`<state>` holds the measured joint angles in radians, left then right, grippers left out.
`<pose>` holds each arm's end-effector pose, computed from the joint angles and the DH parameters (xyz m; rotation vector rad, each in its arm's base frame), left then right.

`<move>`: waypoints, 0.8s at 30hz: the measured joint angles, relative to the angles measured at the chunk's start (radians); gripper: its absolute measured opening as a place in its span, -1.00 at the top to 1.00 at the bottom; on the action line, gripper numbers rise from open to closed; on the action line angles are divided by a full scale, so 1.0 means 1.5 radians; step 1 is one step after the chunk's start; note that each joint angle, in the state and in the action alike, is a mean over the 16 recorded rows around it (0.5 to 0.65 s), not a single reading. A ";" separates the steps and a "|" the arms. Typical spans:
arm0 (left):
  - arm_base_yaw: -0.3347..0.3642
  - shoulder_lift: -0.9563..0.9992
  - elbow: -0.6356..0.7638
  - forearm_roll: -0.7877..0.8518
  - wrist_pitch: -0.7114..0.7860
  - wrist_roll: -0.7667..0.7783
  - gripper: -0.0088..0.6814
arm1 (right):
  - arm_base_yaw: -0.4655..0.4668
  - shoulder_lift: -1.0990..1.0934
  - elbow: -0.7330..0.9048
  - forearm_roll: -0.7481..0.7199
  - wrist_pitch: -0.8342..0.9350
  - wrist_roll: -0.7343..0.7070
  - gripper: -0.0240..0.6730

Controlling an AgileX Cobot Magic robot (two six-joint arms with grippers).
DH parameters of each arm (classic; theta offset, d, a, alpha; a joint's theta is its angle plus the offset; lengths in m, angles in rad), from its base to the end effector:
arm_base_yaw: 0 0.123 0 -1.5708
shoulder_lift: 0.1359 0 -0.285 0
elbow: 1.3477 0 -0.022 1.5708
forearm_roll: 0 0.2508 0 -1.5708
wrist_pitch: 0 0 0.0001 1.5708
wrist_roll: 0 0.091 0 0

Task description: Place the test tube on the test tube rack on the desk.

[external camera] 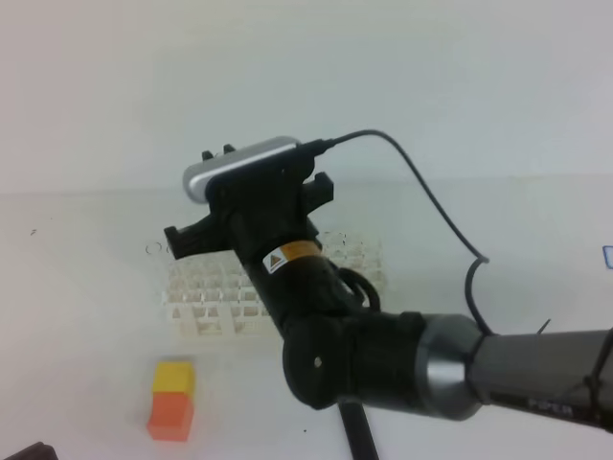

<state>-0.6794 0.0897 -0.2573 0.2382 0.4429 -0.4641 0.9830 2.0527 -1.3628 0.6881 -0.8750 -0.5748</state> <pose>0.0435 -0.0233 0.2552 0.3075 1.7573 -0.5865 0.2935 0.3606 0.2426 -0.3523 1.4126 0.3684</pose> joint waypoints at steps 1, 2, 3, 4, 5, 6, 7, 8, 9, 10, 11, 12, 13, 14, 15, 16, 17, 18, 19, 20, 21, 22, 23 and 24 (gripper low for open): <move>0.000 0.000 0.000 0.000 0.000 0.000 0.98 | 0.003 0.004 0.000 0.006 -0.005 -0.002 0.58; 0.000 0.000 0.000 0.000 0.001 0.000 0.98 | 0.006 0.008 0.000 0.012 -0.011 -0.005 0.58; 0.000 0.000 0.000 0.000 0.001 0.000 0.98 | 0.008 0.011 0.000 0.018 -0.015 -0.007 0.58; 0.000 0.000 0.000 0.000 0.001 0.000 0.98 | 0.011 0.014 0.000 0.024 -0.020 -0.009 0.58; 0.000 0.000 0.000 0.000 0.002 0.000 0.98 | 0.013 0.017 0.000 0.029 -0.024 -0.012 0.58; 0.000 0.000 0.000 0.000 0.002 0.000 0.98 | 0.014 0.019 0.000 0.033 -0.027 -0.014 0.58; 0.000 0.000 0.000 0.000 0.002 0.000 0.98 | 0.016 0.020 0.000 0.036 -0.029 -0.017 0.58; 0.000 0.000 0.000 0.000 0.002 0.000 0.98 | 0.017 0.022 0.000 0.038 -0.031 -0.019 0.58; 0.000 0.000 0.000 0.000 0.002 0.000 0.98 | 0.018 0.023 0.000 0.041 -0.033 -0.022 0.58; 0.000 0.000 0.000 0.000 0.002 0.000 0.98 | 0.018 0.024 0.000 0.043 -0.035 -0.024 0.58; 0.000 0.000 0.000 0.000 0.002 0.000 0.98 | 0.019 0.025 0.000 0.044 -0.037 -0.026 0.58; 0.000 0.000 0.000 0.000 0.002 0.000 0.98 | 0.019 0.026 0.000 0.047 -0.038 -0.028 0.58; 0.000 0.000 0.000 0.000 0.002 0.000 0.98 | 0.020 0.027 0.000 0.049 -0.039 -0.029 0.58; 0.000 0.000 0.000 0.000 0.002 0.000 0.98 | 0.020 0.029 0.000 0.051 -0.040 -0.031 0.58; 0.000 0.000 0.000 0.000 0.003 0.000 0.98 | 0.021 0.030 0.000 0.053 -0.041 -0.032 0.58; 0.000 0.000 0.000 0.000 0.003 0.000 0.98 | 0.022 0.031 0.000 0.055 -0.041 -0.033 0.58; 0.000 0.000 0.000 0.000 0.003 0.000 0.98 | 0.023 0.032 0.000 0.056 -0.041 -0.034 0.58; 0.000 0.000 0.000 0.000 0.003 0.000 0.98 | 0.023 0.034 0.000 0.058 -0.041 -0.035 0.58; 0.000 0.000 0.000 0.000 0.003 0.000 0.98 | 0.024 0.035 0.000 0.059 -0.041 -0.035 0.58; 0.000 0.000 0.000 0.000 0.004 0.000 0.98 | 0.025 0.037 0.000 0.061 -0.041 -0.036 0.58; 0.000 0.000 0.000 0.000 0.004 0.000 0.98 | 0.025 0.039 0.000 0.062 -0.041 -0.037 0.58; 0.000 0.000 0.000 0.000 0.004 0.000 0.98 | 0.026 0.040 0.000 0.063 -0.041 -0.038 0.58; 0.000 0.000 0.000 0.000 0.004 0.000 0.98 | 0.027 0.042 0.000 0.065 -0.041 -0.039 0.58; 0.000 0.000 0.000 0.000 0.004 0.000 0.98 | 0.028 0.043 0.000 0.066 -0.041 -0.040 0.58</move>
<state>-0.6794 0.0897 -0.2573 0.2383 0.4494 -0.4639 1.0244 2.1178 -1.3628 0.7871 -0.9361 -0.6353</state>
